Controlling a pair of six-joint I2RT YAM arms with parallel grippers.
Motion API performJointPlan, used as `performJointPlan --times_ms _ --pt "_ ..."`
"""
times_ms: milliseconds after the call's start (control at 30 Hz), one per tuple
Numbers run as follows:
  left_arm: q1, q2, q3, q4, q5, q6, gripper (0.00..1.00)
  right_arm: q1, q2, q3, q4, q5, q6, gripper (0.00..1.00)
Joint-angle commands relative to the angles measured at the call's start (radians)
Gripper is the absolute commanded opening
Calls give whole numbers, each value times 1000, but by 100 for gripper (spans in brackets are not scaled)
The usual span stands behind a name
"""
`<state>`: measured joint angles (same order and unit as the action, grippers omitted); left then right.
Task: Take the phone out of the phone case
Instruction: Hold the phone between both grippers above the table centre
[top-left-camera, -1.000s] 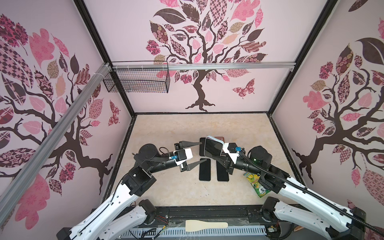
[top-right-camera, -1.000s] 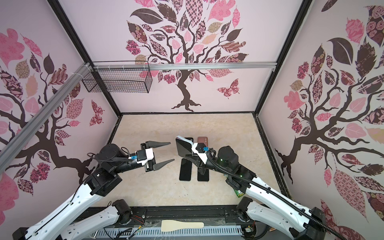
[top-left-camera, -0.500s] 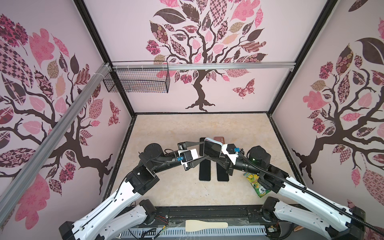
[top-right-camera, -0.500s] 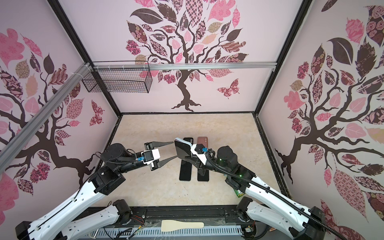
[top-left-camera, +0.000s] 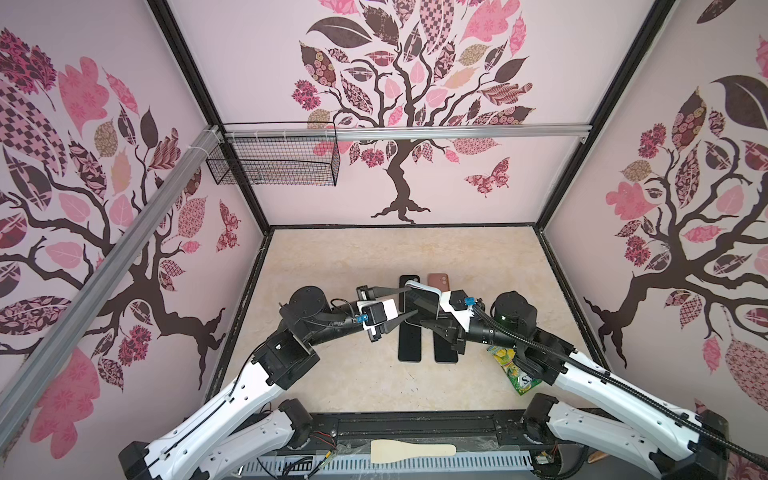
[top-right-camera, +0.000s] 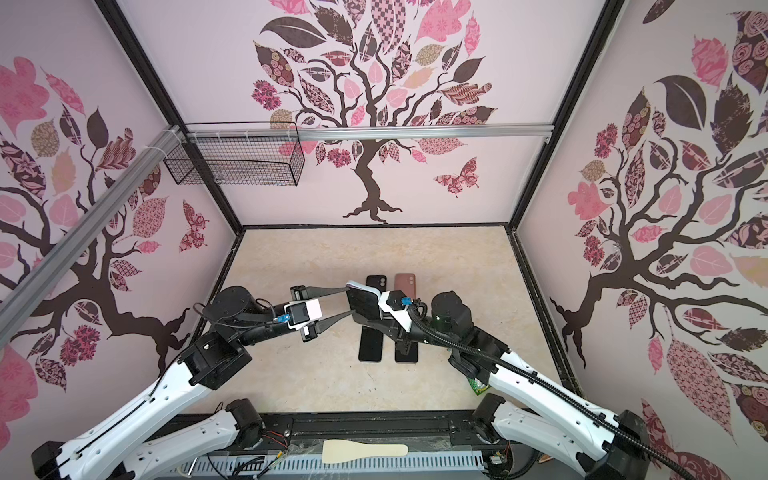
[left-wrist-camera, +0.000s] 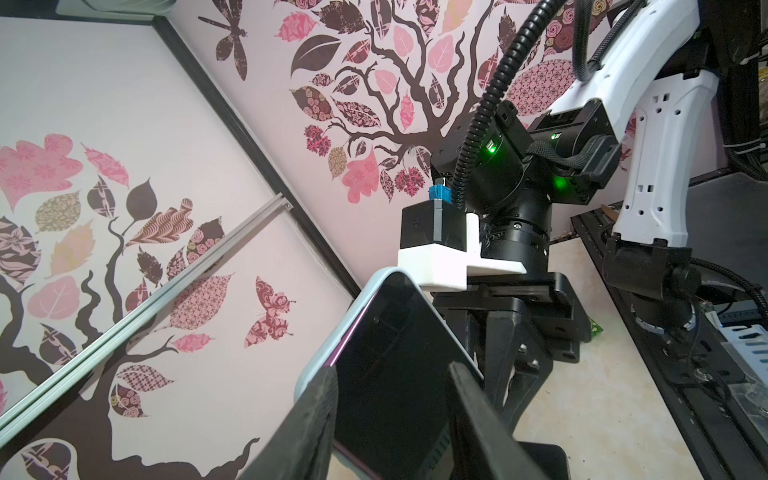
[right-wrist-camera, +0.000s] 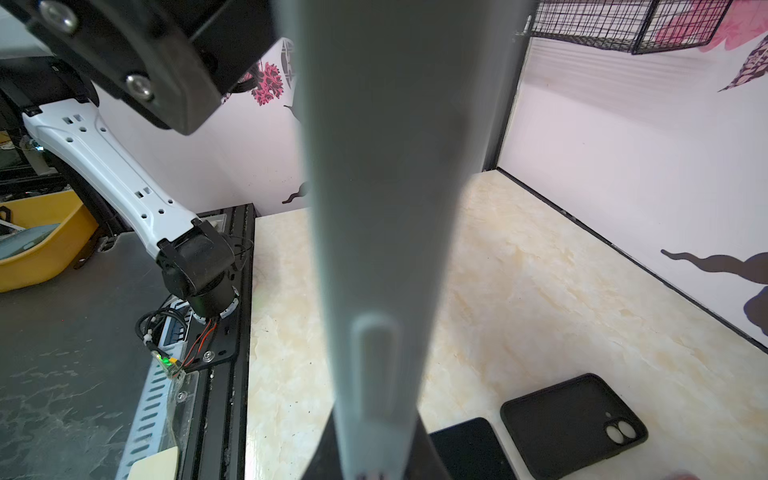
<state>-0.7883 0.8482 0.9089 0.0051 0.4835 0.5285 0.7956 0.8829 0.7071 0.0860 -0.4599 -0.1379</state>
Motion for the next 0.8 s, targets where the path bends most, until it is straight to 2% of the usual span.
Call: performJointPlan --times_ms 0,167,767 --pt "-4 2 35 -14 -17 8 46 1 -18 43 58 -33 -14 0" --pt "-3 -10 27 -4 -67 16 49 1 -24 38 57 -29 -13 0" --pt "-4 -9 15 -22 -64 13 45 2 -25 35 63 -61 -13 0"
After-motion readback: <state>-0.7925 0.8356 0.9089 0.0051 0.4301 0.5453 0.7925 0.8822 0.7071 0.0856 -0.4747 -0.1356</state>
